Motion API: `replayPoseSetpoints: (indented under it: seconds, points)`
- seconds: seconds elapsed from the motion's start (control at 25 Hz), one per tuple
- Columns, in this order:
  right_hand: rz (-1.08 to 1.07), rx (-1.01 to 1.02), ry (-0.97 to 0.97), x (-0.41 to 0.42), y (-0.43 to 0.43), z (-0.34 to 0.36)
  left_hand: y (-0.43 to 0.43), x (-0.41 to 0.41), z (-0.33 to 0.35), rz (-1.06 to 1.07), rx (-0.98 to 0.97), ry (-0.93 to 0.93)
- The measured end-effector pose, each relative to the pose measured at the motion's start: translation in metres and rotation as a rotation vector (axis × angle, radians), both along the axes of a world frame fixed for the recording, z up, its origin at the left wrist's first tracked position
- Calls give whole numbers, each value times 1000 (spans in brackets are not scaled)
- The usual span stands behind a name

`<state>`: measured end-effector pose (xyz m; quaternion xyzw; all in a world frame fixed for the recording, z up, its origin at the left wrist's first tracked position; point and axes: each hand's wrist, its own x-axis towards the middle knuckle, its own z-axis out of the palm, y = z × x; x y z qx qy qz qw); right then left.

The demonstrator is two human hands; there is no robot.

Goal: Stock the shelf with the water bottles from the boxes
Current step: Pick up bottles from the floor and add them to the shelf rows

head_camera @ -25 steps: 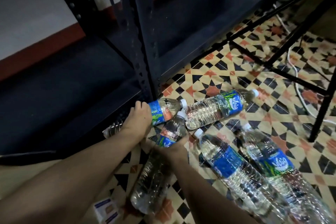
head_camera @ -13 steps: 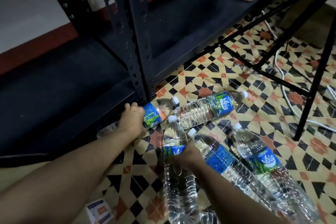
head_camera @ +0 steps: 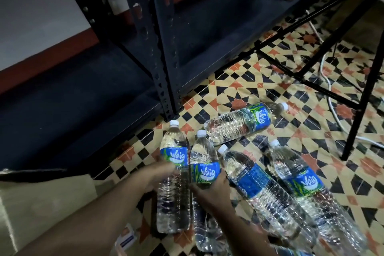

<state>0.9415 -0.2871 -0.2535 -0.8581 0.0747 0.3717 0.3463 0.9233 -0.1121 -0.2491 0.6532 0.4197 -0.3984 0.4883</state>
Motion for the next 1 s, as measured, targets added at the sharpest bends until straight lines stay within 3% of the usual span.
replayPoseSetpoints:
  seconds: [0.04,0.24,0.56,0.76,1.0]
  points:
    - [4,-28,0,0,-1,-4,-8,-1,-4,47,-29,1]
    - [25,-64,104,15,-3,-21,-32,-8,-18,272,297,-116]
    - [-51,-33,39,12,-5,-21,-27,-7,-20,371,446,-127]
    - [-85,8,-54,16,2,23,-27,-1,41,496,497,-243]
    - [-35,203,-319,38,17,127,-28,-25,170,529,563,-627]
